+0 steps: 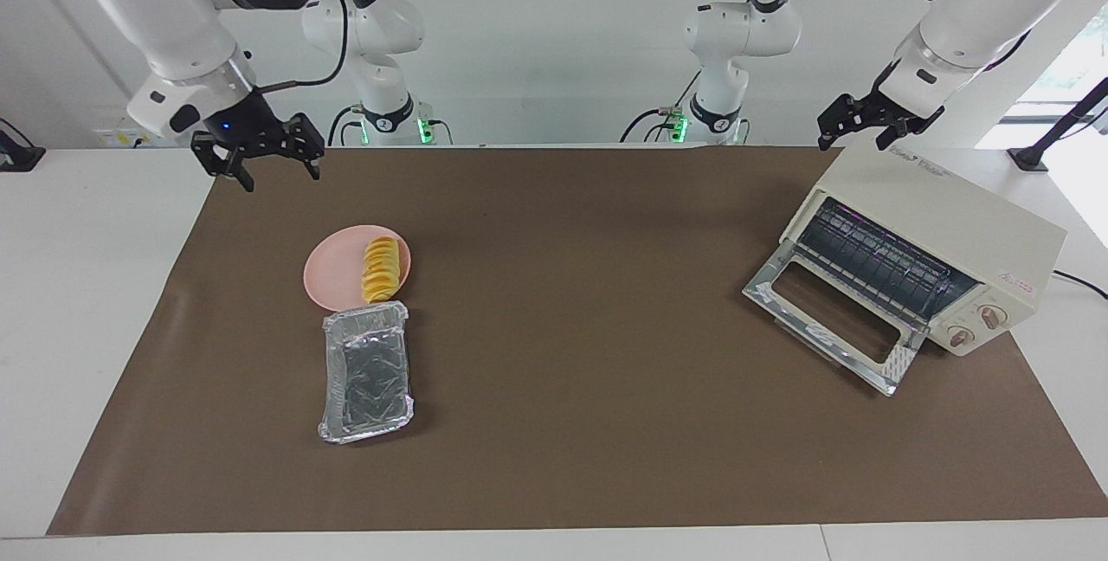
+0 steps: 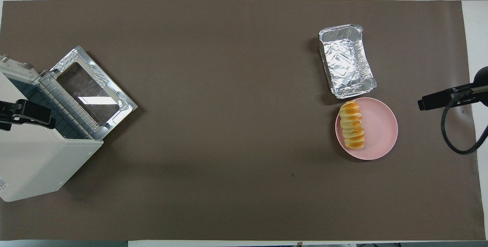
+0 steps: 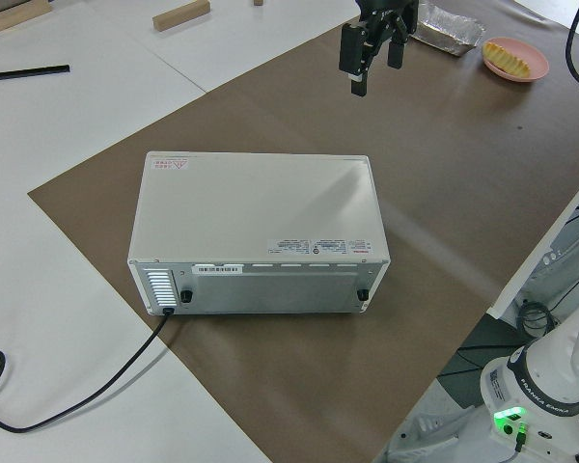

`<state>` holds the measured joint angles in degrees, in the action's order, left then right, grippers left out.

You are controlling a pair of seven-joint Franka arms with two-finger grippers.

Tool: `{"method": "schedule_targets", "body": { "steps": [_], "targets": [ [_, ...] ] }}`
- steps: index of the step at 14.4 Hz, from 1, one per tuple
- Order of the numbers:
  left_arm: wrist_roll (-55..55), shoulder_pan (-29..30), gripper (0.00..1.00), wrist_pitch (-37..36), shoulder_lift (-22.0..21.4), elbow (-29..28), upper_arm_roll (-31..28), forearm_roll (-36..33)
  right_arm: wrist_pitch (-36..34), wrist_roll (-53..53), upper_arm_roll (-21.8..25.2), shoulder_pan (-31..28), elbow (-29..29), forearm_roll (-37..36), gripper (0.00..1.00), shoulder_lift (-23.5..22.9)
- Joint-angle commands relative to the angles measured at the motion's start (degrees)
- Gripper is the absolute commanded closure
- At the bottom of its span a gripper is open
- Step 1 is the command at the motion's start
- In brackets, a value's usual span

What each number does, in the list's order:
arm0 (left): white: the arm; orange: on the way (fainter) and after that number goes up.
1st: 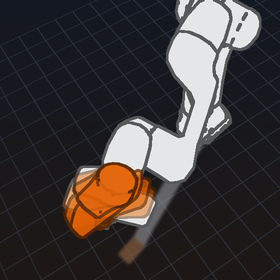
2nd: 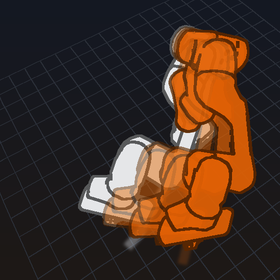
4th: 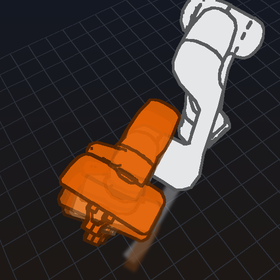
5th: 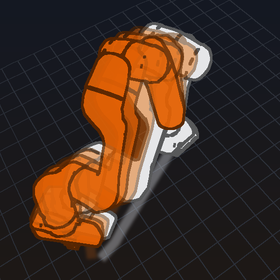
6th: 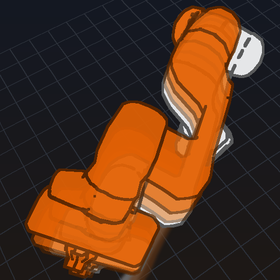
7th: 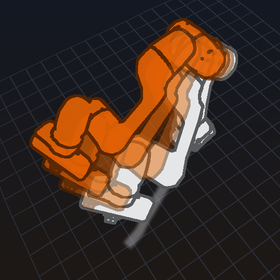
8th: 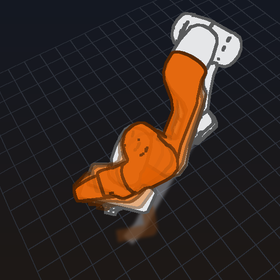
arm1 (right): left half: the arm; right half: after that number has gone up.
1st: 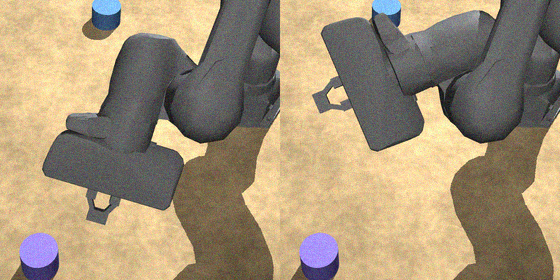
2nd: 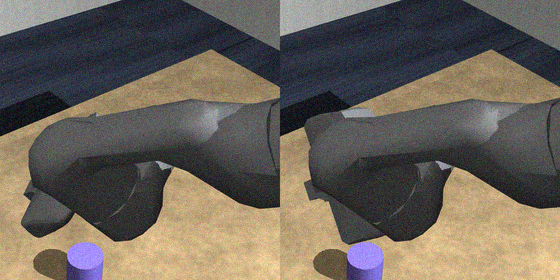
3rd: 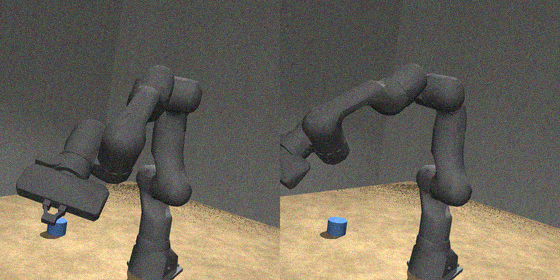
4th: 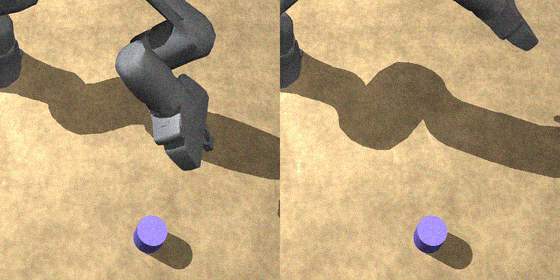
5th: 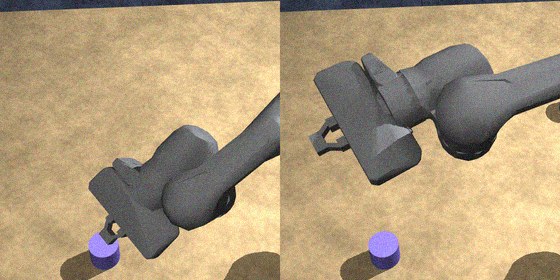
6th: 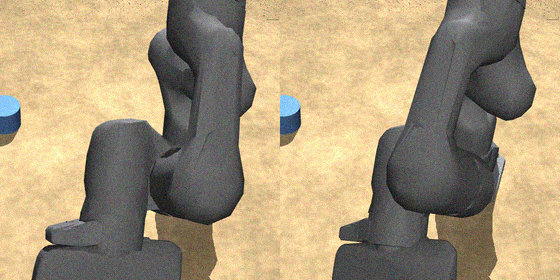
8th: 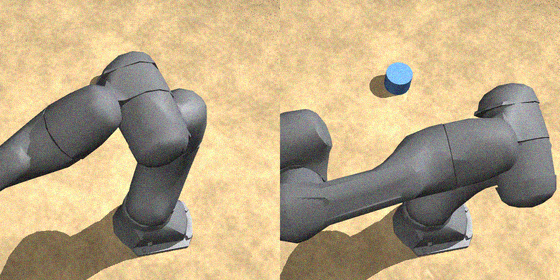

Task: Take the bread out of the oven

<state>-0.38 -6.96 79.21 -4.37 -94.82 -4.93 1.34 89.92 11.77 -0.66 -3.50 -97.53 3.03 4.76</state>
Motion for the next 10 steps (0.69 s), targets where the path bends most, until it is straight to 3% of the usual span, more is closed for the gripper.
{"method": "schedule_targets", "body": {
  "steps": [1, 10],
  "targets": [
    [0.5, 0.5, 0.0, 0.9, -1.3, -1.2, 0.4, -0.5, -2.1, 1.2, -0.5, -1.2, 1.7, -0.5, 0.0, -1.3],
    [0.5, 0.5, 0.0, 0.9, -1.3, -1.2, 0.4, -0.5, -0.5, 0.3, -0.7, -0.8, 0.4, -2.9, 0.0, -0.9]
  ]
}}
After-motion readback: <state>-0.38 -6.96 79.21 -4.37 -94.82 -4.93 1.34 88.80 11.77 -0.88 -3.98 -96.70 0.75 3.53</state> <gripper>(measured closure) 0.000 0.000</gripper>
